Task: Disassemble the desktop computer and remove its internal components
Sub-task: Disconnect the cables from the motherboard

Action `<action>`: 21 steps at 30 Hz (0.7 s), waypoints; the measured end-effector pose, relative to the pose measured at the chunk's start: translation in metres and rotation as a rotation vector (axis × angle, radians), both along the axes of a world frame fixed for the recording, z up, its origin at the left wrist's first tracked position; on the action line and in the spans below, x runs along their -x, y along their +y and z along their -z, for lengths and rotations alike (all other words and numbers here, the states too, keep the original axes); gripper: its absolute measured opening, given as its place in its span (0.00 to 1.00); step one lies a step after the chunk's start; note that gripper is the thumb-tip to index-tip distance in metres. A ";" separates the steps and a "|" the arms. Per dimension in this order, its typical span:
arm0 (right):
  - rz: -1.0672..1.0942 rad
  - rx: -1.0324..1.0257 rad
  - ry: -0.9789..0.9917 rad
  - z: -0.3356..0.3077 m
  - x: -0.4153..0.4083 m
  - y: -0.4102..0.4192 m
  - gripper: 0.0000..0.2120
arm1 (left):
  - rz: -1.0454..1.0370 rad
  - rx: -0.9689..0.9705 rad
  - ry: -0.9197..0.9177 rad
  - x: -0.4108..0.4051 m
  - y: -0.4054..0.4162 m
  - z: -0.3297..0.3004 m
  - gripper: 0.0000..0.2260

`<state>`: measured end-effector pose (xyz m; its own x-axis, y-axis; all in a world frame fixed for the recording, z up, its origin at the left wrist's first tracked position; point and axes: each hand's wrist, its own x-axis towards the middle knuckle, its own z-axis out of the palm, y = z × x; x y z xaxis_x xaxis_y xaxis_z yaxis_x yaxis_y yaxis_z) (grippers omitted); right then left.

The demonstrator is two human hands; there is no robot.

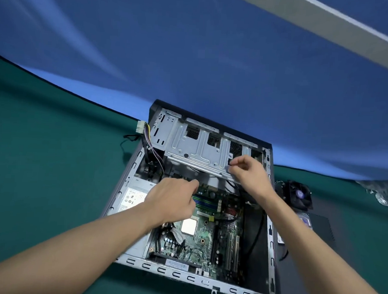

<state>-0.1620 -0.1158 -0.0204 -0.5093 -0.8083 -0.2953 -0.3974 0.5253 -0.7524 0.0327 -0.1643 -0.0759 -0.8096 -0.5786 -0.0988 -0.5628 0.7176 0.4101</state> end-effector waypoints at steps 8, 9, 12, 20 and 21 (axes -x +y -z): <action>-0.765 -0.420 0.648 0.026 -0.009 0.044 0.10 | 0.063 -0.011 -0.075 0.002 -0.002 -0.002 0.05; -0.806 -0.491 0.690 0.034 -0.008 0.044 0.12 | 0.063 -0.014 -0.082 0.003 -0.002 -0.001 0.05; -0.863 -0.684 0.812 0.054 -0.003 0.042 0.16 | 0.059 -0.032 -0.095 0.003 -0.002 -0.001 0.05; -0.833 -0.646 0.725 0.066 0.004 0.046 0.09 | 0.015 -0.047 -0.042 0.004 -0.002 0.001 0.06; -0.784 -0.567 0.643 0.062 0.005 0.046 0.11 | -0.026 -0.070 -0.006 0.004 -0.002 0.001 0.06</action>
